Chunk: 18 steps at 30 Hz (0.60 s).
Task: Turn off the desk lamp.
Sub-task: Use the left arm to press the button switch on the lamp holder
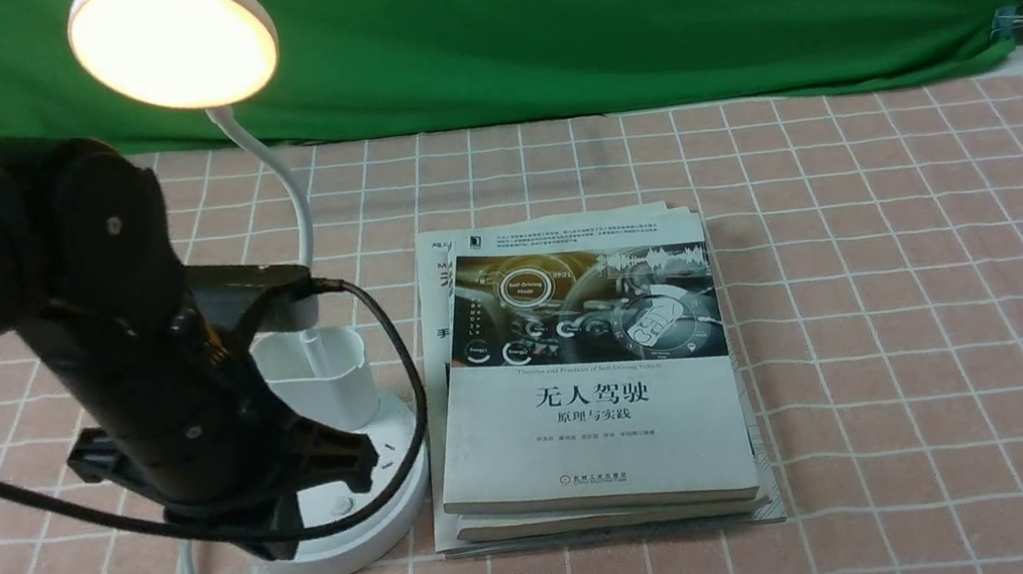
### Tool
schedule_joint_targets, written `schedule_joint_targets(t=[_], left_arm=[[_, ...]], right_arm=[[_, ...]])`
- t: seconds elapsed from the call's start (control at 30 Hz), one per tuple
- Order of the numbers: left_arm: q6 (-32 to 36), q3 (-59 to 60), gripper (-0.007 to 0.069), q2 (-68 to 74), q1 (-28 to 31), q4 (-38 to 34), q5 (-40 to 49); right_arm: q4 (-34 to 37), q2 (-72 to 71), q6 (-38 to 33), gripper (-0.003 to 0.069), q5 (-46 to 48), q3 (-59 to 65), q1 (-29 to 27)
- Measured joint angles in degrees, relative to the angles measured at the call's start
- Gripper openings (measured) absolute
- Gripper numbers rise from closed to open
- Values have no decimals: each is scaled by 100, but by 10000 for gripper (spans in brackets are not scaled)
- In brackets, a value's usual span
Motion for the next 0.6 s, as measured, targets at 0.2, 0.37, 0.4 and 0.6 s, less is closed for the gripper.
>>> schedule_joint_targets(t=[0.2,0.37,0.4,0.6], left_arm=[[0,-310,6,465,-186,116,-279],[0,-485,6,776,-207,168,-402],[0,-517,6,846,-207,193,-409],[-7,-535,6,1002,-207,262,-511]], right_arm=[[0,0,0,241,0,0,0],[0,0,0,241,0,0,0],[0,0,0,241,0,0,0],[0,0,0,241,0,0,0]])
